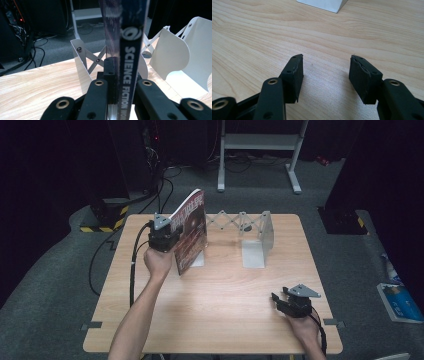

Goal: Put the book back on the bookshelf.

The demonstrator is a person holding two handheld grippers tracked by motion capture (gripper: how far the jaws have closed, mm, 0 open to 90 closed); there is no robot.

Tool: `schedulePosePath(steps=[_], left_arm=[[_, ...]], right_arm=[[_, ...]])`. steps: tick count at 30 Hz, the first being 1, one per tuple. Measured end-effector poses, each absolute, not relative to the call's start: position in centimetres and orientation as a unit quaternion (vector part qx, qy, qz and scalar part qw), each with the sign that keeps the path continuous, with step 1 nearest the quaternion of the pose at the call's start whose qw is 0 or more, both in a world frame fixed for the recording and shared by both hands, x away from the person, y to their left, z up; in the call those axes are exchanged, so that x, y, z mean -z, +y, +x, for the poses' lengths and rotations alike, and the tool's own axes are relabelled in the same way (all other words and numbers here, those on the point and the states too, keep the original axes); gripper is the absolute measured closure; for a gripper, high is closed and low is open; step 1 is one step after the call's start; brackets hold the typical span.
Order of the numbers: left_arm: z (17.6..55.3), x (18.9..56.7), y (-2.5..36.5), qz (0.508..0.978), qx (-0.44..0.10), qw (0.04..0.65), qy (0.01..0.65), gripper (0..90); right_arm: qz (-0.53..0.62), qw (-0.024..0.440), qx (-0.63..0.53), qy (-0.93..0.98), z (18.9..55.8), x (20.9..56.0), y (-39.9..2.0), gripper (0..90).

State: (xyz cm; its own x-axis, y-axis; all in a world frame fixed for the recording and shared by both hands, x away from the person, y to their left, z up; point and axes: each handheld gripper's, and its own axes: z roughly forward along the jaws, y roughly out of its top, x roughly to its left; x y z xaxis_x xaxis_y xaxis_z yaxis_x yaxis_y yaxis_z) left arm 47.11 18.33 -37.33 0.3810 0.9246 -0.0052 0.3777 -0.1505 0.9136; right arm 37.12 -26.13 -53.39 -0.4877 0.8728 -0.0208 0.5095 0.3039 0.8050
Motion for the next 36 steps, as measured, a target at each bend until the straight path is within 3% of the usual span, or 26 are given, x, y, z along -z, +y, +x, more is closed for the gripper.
schedulePosePath(steps=[36], left_arm=[[47.3,36.9,20.2,0.707,-0.281,0.423,0.492,73.9]], right_arm=[[0.447,0.236,-0.384,0.772,37.1,53.4,-26.1,45.1]])
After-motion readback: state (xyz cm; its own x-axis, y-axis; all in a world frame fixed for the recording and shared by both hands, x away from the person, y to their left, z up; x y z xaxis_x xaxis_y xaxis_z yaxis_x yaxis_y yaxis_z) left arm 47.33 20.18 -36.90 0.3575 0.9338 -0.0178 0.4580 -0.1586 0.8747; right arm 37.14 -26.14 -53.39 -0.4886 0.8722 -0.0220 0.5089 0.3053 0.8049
